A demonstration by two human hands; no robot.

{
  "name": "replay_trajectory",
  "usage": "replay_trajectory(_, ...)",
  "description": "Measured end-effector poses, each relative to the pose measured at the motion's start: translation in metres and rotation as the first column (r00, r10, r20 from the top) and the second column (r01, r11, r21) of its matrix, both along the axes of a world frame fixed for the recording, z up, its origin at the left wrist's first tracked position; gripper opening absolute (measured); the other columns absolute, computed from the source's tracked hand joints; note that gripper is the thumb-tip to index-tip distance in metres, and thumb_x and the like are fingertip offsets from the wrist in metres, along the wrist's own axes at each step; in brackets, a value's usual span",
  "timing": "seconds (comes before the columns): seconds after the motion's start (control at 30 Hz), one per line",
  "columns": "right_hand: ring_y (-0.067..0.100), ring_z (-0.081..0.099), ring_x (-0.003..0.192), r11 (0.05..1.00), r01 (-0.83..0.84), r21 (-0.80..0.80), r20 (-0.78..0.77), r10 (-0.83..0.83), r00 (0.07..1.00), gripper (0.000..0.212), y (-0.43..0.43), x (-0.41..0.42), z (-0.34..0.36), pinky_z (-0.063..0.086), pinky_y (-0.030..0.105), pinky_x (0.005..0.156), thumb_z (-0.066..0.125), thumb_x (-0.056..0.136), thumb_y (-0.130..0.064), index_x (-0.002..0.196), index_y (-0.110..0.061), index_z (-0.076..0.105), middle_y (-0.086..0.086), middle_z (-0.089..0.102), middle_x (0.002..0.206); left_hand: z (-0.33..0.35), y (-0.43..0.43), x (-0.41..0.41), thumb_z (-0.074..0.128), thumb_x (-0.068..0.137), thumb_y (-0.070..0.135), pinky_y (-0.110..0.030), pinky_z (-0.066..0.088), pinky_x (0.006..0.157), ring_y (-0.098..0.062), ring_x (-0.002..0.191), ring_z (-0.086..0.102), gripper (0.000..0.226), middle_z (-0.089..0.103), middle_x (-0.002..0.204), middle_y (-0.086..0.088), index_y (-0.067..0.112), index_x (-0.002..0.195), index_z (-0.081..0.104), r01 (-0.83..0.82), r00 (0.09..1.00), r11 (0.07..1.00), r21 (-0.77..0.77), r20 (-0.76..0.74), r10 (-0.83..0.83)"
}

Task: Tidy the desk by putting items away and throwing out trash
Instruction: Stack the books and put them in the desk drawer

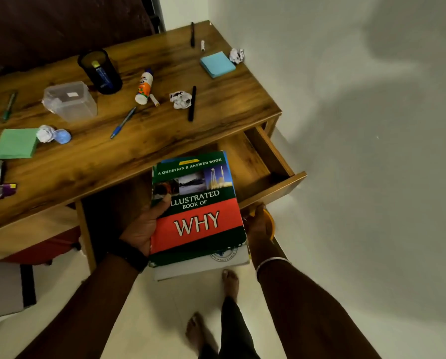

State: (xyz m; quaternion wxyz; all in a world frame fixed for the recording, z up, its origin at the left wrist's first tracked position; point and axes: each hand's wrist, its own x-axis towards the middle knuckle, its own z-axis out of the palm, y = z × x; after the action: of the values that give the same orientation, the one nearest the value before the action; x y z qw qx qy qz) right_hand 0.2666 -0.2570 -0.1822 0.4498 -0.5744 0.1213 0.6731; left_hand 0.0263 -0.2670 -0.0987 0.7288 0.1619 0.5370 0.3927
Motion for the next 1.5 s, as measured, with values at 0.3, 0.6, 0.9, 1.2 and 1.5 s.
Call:
replay_trajectory(0.3, 0.035, 0.057, 0.131, 0.997, 0.072, -0.006, -0.005, -0.072, 0.997, 0.078, -0.046, 0.011, -0.021, 0.05, 0.045, 0.095, 0.034, 0.097, -0.078, 0.139, -0.017, 0.059, 0.014, 0.066, 0.128, -0.01, -0.037, 0.007, 0.059, 0.097, 0.027, -0.055, 0.061, 0.07, -0.038, 0.084, 0.073, 0.035, 0.072, 0.107, -0.022, 0.014, 0.13, 0.059, 0.052, 0.998, 0.997, -0.053, 0.038, -0.05)
replay_trajectory(0.6, 0.015, 0.058, 0.082, 0.956, -0.008, 0.294, 0.862, -0.262, 0.434, 0.017, -0.037, 0.048, 0.036, 0.055, 0.038, 0.075, 0.054, 0.106, -0.019, 0.108, -0.007, 0.066, 0.006, 0.066, 0.095, -0.011, -0.029, 0.017, 0.066, 0.091, 0.032, -0.052, 0.061, 0.071, -0.038, 0.084, 0.073, 0.049, 0.069, 0.116, -0.025, 0.011, 0.134, 0.057, 0.057, 0.998, 0.996, -0.071, -0.009, -0.058)
replay_trajectory(0.9, 0.028, 0.078, 0.084, 0.472, -0.88, -0.044, 0.275, 0.853, 0.444, 0.035, 0.075, 0.063, 0.116, 0.063, 0.036, 0.069, 0.066, 0.1, -0.037, 0.122, -0.01, 0.063, 0.015, 0.078, 0.102, -0.015, 0.03, 0.06, 0.059, 0.098, 0.028, -0.04, 0.061, 0.052, -0.029, 0.064, 0.074, 0.023, 0.076, 0.081, -0.015, 0.012, 0.114, 0.062, 0.033, 0.999, 0.985, -0.167, -0.034, -0.039)
replay_trajectory(1.2, 0.028, 0.074, 0.093, 0.41, -0.909, -0.08, 0.707, 0.666, 0.238, 0.013, 0.175, 0.073, 0.061, 0.062, 0.041, 0.084, 0.059, 0.104, -0.028, 0.111, -0.018, 0.065, 0.013, 0.074, 0.11, -0.05, 0.114, 0.107, 0.058, 0.1, 0.013, -0.049, 0.056, 0.08, -0.029, 0.087, 0.068, 0.009, 0.071, 0.099, -0.013, 0.015, 0.108, 0.062, -0.055, 0.981, 0.974, -0.22, -0.194, 0.011)
replay_trajectory(1.5, 0.034, 0.061, 0.125, 0.08, -0.817, -0.571, 0.719, 0.528, -0.451, 0.039, 0.206, 0.066, 0.015, 0.05, 0.042, 0.106, 0.06, 0.102, -0.018, 0.137, -0.003, 0.054, 0.02, 0.061, 0.138, -0.086, 0.144, 0.127, 0.066, 0.093, 0.011, -0.029, 0.053, 0.058, -0.023, 0.08, 0.064, 0.017, 0.066, 0.103, -0.009, 0.008, 0.11, 0.063, 0.241, 0.642, 0.955, -0.175, -0.709, -0.292)
